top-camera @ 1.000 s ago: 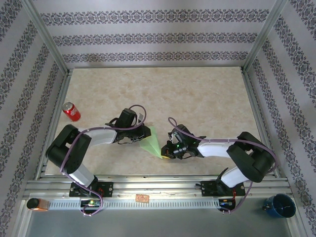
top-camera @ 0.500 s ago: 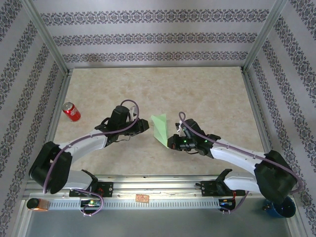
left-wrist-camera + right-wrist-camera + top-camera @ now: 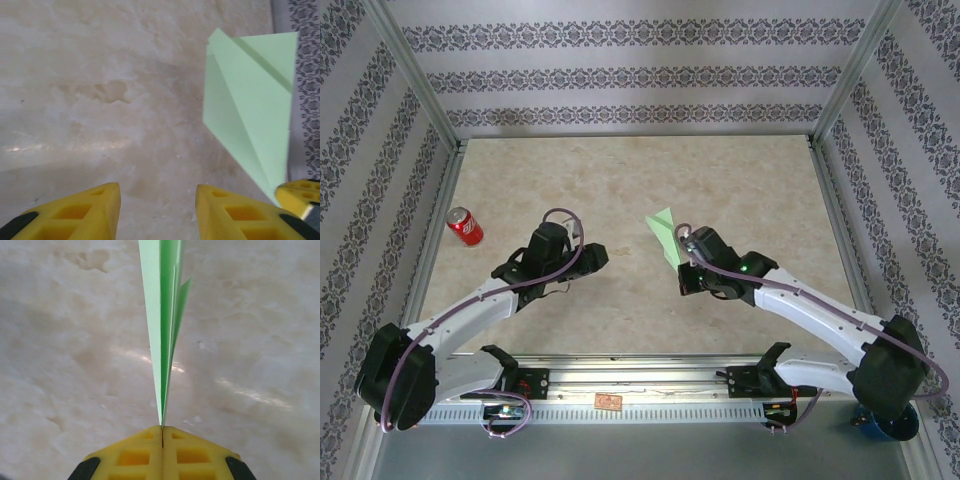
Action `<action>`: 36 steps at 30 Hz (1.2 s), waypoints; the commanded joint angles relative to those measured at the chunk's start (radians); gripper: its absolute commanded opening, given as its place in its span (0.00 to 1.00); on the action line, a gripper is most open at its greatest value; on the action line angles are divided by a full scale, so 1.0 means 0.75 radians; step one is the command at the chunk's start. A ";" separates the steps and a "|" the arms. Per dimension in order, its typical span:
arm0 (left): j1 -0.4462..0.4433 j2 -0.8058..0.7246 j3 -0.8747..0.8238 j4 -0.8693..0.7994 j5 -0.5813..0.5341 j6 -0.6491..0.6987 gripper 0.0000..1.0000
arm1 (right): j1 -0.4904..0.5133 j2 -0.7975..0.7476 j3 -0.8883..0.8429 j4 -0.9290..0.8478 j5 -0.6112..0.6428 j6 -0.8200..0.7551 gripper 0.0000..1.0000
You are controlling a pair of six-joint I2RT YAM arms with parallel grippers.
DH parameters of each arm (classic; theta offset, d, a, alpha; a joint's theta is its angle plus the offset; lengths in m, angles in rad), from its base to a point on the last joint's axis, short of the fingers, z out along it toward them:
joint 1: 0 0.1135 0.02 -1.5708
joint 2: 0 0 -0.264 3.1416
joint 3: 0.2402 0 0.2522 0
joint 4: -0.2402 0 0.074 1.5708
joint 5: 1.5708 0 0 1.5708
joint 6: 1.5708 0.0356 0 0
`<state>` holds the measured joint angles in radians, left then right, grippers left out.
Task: Fold a paper plane with a square sheet of paper (pick it up from the middle)
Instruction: Turn over the paper at the center of the table.
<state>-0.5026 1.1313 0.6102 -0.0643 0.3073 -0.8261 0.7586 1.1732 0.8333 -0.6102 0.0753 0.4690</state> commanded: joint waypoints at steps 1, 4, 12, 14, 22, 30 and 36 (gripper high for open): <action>0.013 -0.025 -0.007 -0.137 -0.081 0.022 0.44 | 0.081 0.113 0.145 -0.242 0.360 -0.152 0.00; 0.019 -0.034 -0.004 -0.183 -0.112 0.038 0.44 | 0.161 0.261 0.255 -0.369 0.579 -0.166 0.00; 0.057 -0.097 -0.018 -0.233 -0.166 0.036 0.43 | 0.299 0.459 0.288 -0.362 0.858 -0.102 0.01; 0.065 -0.107 -0.026 -0.236 -0.174 0.029 0.43 | 0.311 0.489 0.275 -0.344 0.848 -0.080 0.01; 0.077 -0.081 -0.032 -0.197 -0.170 0.013 0.42 | 0.466 0.684 0.271 -0.232 0.632 -0.148 0.05; 0.086 -0.083 -0.037 -0.195 -0.165 0.010 0.42 | 0.540 0.852 0.346 -0.141 0.420 -0.137 0.07; 0.100 -0.095 -0.039 -0.215 -0.172 0.018 0.42 | 0.531 0.787 0.290 -0.022 0.282 -0.135 0.10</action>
<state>-0.4427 1.0771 0.5842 -0.1955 0.1951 -0.8162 1.1561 1.8046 1.0637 -0.6827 0.3656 0.3660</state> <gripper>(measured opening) 0.418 0.097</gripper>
